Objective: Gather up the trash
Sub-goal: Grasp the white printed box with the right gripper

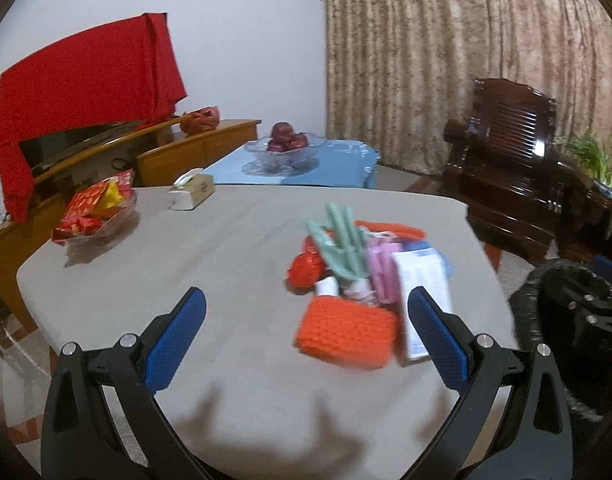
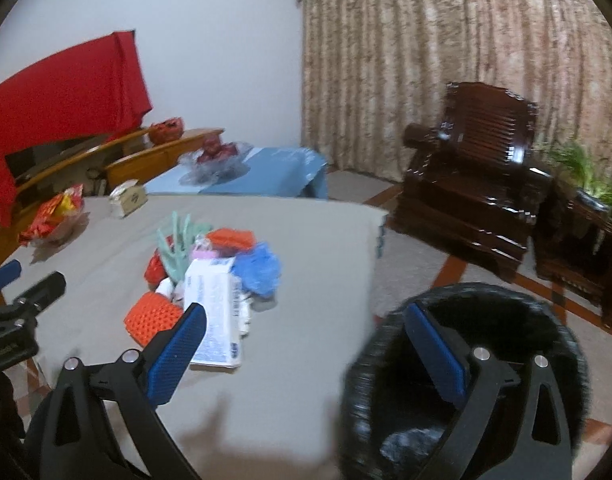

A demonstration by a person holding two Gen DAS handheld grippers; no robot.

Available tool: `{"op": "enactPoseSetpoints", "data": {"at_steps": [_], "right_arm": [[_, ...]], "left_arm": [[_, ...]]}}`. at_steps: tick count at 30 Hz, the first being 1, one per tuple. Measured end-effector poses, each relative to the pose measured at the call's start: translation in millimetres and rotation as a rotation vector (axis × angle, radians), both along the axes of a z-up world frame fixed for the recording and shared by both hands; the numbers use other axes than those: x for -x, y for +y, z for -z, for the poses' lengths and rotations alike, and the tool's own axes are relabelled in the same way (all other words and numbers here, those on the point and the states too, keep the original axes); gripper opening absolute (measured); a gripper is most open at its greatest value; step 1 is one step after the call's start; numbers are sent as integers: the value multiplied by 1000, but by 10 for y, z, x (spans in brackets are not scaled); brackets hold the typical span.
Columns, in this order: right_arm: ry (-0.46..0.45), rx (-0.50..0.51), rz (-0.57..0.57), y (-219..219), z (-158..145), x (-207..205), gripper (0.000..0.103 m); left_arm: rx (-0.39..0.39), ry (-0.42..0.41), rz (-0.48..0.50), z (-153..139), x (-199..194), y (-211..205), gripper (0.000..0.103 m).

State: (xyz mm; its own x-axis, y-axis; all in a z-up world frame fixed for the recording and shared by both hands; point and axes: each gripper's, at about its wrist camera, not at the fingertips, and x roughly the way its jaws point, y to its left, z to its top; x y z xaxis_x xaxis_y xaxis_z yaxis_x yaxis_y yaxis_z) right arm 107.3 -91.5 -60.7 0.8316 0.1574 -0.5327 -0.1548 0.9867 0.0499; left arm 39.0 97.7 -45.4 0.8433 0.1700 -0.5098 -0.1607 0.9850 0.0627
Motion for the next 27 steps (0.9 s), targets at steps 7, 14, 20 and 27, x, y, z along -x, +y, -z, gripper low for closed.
{"op": "enactPoseSetpoints", "data": {"at_steps": [7,14,20,27], "right_arm": [[71,24,-68,430,363,-394,91],[144,19,-119,700,638,-594,82],[160,60,-146,867,778,-710,76],[176,75,-193,953,844,-732,68]], "left_arm": [[-10,36,-34,258,-182,307,98],[15,65,-45,459,-377,472,98],[30,86,-51,603,-493,539,98],[44,125,-69,750,-603,615,98]]}}
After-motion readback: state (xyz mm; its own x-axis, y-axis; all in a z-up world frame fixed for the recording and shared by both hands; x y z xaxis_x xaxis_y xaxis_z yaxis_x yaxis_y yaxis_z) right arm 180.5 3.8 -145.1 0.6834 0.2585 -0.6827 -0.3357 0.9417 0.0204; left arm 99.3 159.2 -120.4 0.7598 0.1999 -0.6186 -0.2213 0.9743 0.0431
